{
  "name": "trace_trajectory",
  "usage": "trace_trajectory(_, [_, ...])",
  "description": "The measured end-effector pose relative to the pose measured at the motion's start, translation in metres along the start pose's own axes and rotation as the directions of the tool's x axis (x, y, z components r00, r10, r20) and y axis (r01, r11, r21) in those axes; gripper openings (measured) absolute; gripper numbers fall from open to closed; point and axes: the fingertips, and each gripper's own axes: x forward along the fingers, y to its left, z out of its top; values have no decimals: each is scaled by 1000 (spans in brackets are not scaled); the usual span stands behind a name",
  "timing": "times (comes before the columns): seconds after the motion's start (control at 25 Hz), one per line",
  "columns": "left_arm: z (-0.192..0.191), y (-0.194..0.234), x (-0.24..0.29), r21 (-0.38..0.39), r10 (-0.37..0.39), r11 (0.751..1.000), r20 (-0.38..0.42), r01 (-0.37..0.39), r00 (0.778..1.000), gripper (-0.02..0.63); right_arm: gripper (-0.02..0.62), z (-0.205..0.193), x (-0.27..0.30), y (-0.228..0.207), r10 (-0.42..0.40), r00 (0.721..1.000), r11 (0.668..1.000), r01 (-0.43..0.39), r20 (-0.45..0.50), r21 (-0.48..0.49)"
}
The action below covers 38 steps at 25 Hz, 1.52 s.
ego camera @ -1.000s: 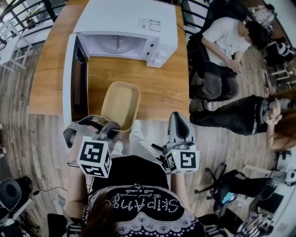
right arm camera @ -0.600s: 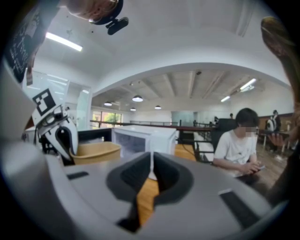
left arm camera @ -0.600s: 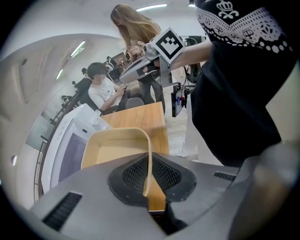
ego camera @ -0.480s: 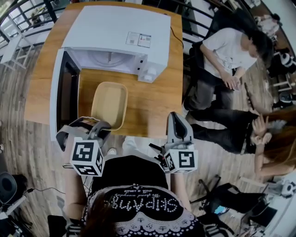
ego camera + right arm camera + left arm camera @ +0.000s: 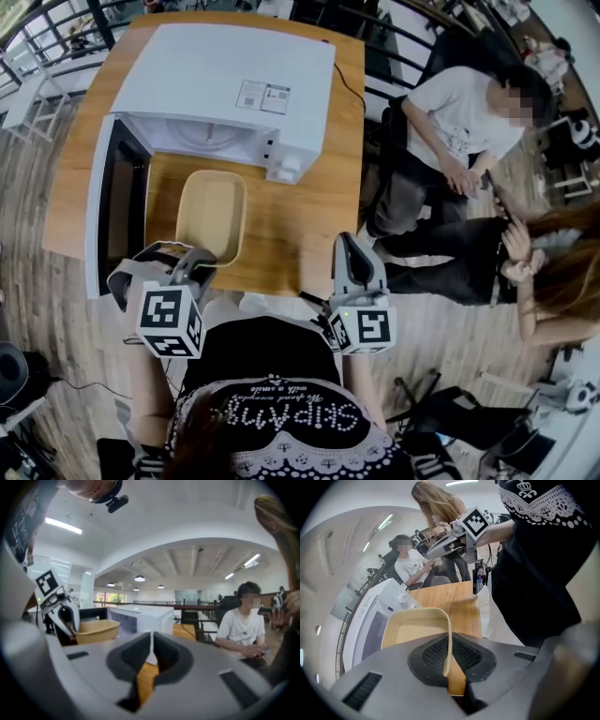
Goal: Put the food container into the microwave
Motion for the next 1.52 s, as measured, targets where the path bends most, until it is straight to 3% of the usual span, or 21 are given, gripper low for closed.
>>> trace_trajectory(0.76, [3,-1,5,-42,13,999,-28,-14,1000,44,40,-6,2,-18,21,1000,1000,-21,-8,2])
trace_trajectory(1.52, [-31,11,-11,-30,10,1000,-20,-10,1000,44,40,13,21,21,17,1000,1000,-17,-14,-12])
